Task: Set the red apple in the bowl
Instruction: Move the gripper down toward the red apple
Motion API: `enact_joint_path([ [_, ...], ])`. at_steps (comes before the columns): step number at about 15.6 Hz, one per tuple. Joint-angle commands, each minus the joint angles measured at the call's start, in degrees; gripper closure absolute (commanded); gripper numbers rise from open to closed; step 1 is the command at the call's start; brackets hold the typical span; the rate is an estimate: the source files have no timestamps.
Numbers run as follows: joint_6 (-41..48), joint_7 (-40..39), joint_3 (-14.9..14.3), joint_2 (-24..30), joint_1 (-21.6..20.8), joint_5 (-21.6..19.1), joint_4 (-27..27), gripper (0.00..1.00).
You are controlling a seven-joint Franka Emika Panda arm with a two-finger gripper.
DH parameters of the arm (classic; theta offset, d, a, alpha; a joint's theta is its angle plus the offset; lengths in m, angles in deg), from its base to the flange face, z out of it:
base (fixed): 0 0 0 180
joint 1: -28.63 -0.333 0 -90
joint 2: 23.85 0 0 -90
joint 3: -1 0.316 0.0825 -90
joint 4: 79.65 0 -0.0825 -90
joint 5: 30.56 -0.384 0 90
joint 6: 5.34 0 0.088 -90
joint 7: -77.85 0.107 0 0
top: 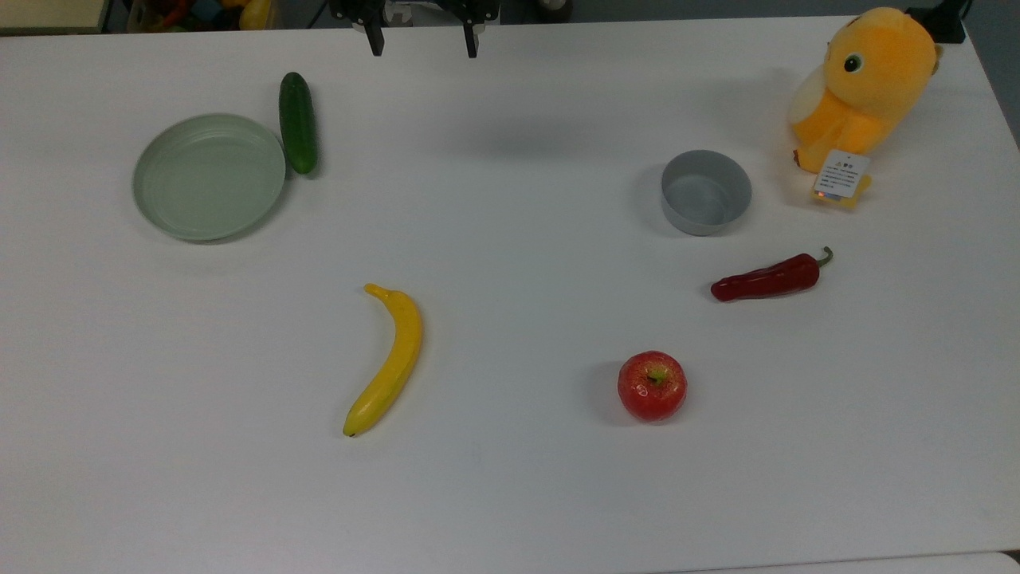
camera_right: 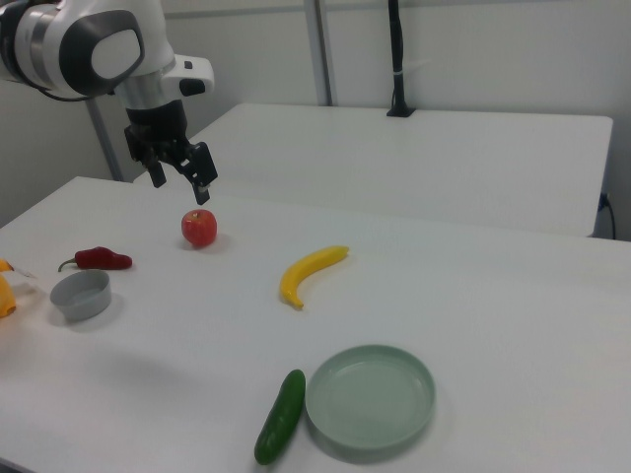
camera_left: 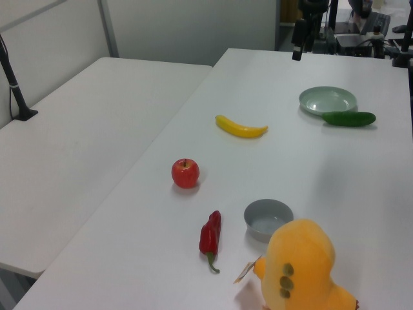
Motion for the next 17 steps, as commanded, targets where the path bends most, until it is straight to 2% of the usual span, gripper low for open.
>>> enact_joint_path([
  [1,-1.8,2.8,1.4,2.6,2.0,-0.2,2.5,0.0],
  [8,-1.9,2.7,1.4,2.4,1.2,-0.1,2.8,0.0],
  [10,-2.9,2.1,1.4,0.7,0.4,-0.3,2.4,0.0],
  [14,-12.3,2.7,1.5,-3.9,-4.0,0.2,1.3,0.0],
  [17,-19.8,2.7,1.5,-10.2,-7.2,0.4,-1.8,0.0],
])
